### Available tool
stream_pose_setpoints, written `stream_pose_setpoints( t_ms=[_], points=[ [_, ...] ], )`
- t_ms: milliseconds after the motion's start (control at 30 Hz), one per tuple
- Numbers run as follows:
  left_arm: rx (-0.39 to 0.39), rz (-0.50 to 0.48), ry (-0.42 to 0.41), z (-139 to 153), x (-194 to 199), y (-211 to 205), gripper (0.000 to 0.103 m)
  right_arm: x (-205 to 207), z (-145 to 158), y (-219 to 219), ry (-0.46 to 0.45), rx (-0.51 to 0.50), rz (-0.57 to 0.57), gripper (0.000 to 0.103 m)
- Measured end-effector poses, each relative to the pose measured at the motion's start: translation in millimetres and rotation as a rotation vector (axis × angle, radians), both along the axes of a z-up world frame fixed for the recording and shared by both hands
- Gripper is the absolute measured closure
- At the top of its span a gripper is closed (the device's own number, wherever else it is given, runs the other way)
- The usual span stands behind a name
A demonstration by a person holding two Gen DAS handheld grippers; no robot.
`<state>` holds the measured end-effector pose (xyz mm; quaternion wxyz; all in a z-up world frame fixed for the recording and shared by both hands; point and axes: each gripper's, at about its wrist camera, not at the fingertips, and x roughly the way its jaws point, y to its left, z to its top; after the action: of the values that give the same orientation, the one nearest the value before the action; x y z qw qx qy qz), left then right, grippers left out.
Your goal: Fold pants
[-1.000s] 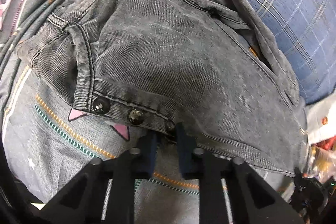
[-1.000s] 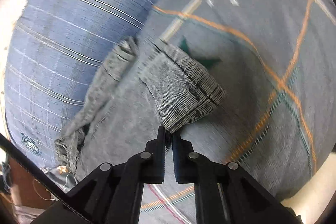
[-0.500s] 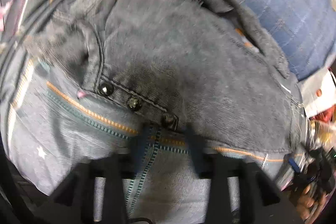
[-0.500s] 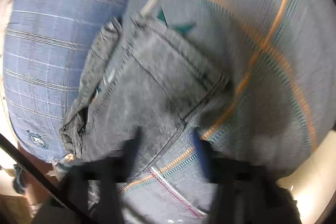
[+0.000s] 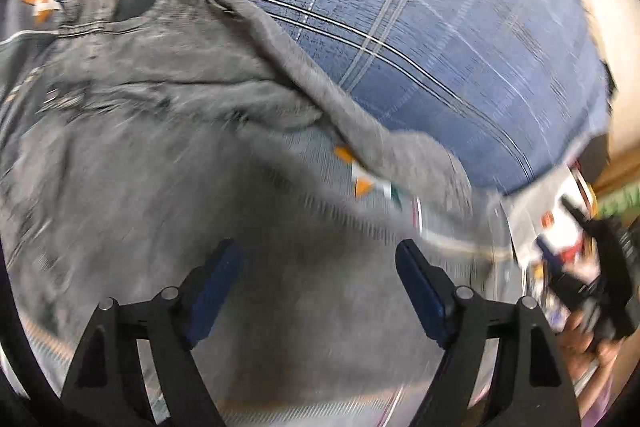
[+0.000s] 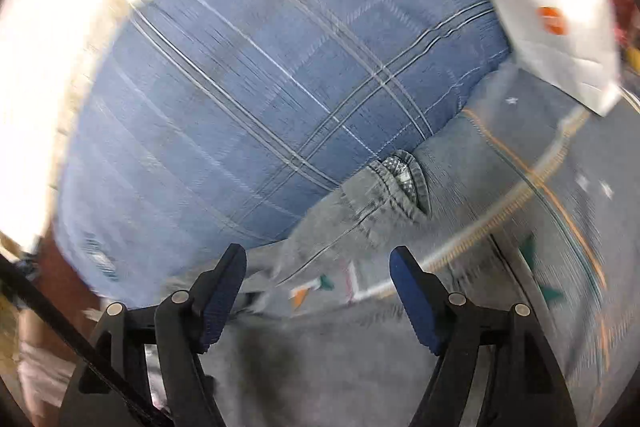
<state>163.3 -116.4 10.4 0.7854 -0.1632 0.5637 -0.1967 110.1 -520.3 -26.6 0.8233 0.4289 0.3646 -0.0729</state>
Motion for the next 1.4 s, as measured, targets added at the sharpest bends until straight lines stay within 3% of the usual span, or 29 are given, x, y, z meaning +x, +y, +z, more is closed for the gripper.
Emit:
stream_pose_setpoints(
  t_ms=[133,267,433,467,500,533,567,600,700,800,900,1033,1167,1267,1400],
  points=[
    [-0.030,-0.001,0.061,-18.9,37.6,-33.2,0.023,35.5,-65.9,-7.8,0.085,0.058,-0.036,0.033],
    [-0.051,0.023,0.095,-35.7,66.6,-55.6,0.023,39.3,-131.1,-37.0,0.140,0.286,-0.067,0.035],
    [-0.078,0.055,0.141,-53.1,94.3,-74.1,0.024,48.3,-149.8,-49.0,0.072,0.377,-0.093,0.048],
    [-0.069,0.065,0.146,-54.9,98.1,-76.6,0.038,56.0,-152.7,-47.6,0.080,0.369,-0.085,0.059],
    [-0.069,0.075,0.156,-56.6,100.7,-77.6,0.049,63.3,-155.1,-47.1,0.099,0.335,-0.088,0.084],
    [-0.073,0.076,0.179,-59.3,102.5,-79.2,0.069,70.2,-156.9,-46.9,0.128,0.302,-0.092,0.090],
    [-0.085,0.076,0.205,-61.7,104.0,-80.4,0.083,73.6,-158.1,-46.4,0.139,0.288,-0.088,0.094],
    [-0.103,0.076,0.214,-61.6,104.2,-80.4,0.087,75.5,-158.2,-46.2,0.143,0.276,-0.085,0.098],
    [-0.110,0.066,0.168,-47.6,102.0,-80.8,0.093,66.9,-135.5,-52.5,0.070,0.314,-0.106,0.098],
    [-0.193,0.072,0.149,-30.1,93.0,-76.8,0.096,54.2,-91.0,-63.4,-0.048,0.254,-0.102,0.098],
    [-0.213,0.068,0.118,-9.3,73.0,-73.5,0.097,36.5,-68.7,-67.1,-0.112,0.283,-0.060,0.098],
    [-0.242,0.052,0.118,3.2,31.5,-65.8,0.098,12.6,-62.6,-76.5,-0.105,0.330,0.004,0.098],
    [-0.219,0.003,0.097,-2.3,-13.4,-63.3,0.097,-16.1,-67.1,-69.7,-0.049,0.297,0.106,0.098],
    [-0.199,-0.009,0.160,-27.5,-24.9,-72.6,0.098,-34.7,-82.5,-63.6,0.016,0.310,0.134,0.098],
    [-0.246,-0.014,0.138,-16.2,-29.8,-77.6,0.098,-39.3,-64.4,-70.6,-0.027,0.292,0.116,0.098]
  ],
)
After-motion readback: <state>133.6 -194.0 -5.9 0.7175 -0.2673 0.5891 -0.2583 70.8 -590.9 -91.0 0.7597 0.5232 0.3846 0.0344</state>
